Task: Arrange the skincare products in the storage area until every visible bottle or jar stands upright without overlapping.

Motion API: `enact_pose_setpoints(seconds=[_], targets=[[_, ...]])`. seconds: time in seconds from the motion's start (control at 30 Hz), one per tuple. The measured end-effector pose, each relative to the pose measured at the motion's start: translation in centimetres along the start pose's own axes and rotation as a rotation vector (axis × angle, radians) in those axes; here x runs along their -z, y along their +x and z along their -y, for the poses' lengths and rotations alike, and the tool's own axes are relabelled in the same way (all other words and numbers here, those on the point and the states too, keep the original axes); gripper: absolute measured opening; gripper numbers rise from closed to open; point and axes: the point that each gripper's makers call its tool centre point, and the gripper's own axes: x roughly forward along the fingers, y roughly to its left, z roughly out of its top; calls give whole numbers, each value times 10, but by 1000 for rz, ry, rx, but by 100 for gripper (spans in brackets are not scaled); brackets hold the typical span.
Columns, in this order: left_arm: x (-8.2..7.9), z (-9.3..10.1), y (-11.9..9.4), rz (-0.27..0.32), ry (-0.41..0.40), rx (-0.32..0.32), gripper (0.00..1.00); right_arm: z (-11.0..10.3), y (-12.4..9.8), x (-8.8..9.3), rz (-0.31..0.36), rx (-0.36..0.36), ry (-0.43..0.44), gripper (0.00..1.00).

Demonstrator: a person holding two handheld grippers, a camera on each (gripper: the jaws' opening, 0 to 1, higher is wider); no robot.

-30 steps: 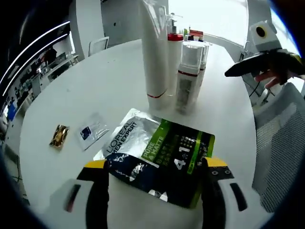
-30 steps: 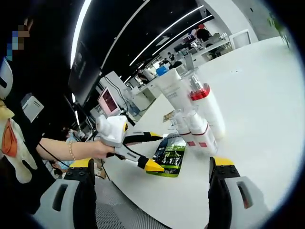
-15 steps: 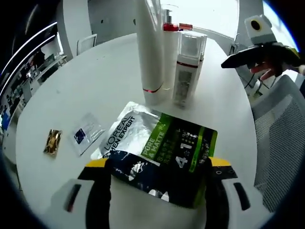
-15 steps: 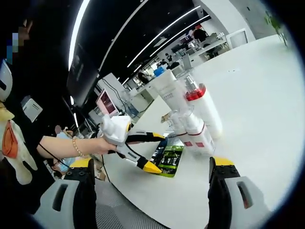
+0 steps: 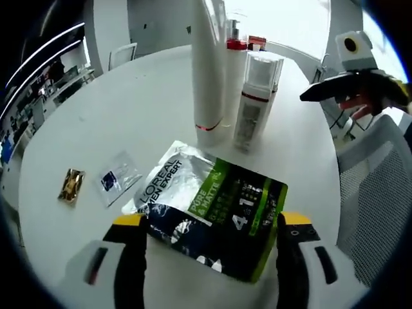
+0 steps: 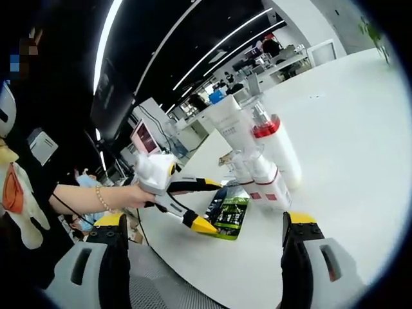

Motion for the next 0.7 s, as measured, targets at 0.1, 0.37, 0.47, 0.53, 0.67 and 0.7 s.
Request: enact_pose_setpoints(seconds=[0.1,0.37,0.47,0.53,0.67,0.7], targets=[[-3,0,-6,9,-19,-5,85,-1,0,-1,3,-2,2,100],[-2,0,-18,21,-110,-14,88,-4,0,-3,0,-11,-14,100],[-4,0,-23,38,-134,-21,89,-3,-1,-6,0,-10,-26,100],[-7,3,-30,55,-159,-28,90,-2,-2,-8,0,-11,-32,100],[-4,5,-39,65,-209,-34,92,-3,-1,-11,1,-14,-42,100],[-3,5,-42,71,-217,-36,92,-4,-1,-12,1,-15,-43,100]])
